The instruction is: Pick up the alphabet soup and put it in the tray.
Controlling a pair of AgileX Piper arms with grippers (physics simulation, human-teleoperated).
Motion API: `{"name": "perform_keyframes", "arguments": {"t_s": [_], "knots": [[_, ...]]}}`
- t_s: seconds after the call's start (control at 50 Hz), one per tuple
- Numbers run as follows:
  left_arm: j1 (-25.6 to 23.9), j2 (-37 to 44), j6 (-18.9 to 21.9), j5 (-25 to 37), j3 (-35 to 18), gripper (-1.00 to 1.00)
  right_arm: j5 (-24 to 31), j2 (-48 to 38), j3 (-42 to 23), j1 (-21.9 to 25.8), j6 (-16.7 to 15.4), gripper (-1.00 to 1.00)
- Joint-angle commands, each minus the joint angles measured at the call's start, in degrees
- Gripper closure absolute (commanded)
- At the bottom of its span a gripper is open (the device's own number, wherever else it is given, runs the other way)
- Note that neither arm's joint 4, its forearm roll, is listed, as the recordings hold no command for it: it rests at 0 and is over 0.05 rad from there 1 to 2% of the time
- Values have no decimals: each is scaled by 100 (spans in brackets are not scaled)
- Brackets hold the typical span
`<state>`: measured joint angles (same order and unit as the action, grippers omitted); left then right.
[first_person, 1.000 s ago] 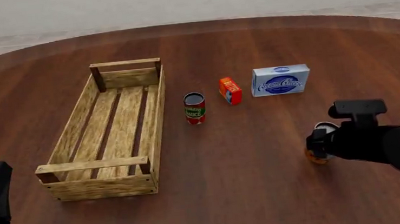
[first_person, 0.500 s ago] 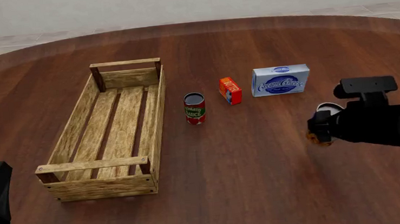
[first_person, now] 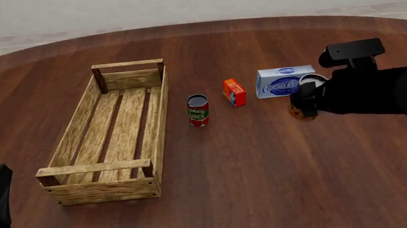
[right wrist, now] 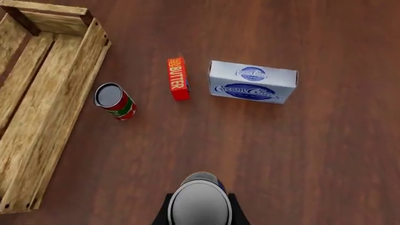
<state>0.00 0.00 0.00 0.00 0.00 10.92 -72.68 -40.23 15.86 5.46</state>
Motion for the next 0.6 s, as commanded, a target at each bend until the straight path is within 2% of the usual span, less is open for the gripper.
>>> {"name": "perform_keyframes", "arguments": {"t_s": [0.02, 0.6], "knots": [[0, 0, 0, 0, 0, -100, 228, -287, -737, 456, 54, 100], [0, 0, 0, 0, 0, -100, 712, -1604, -2728, 1449, -217, 100]]}}
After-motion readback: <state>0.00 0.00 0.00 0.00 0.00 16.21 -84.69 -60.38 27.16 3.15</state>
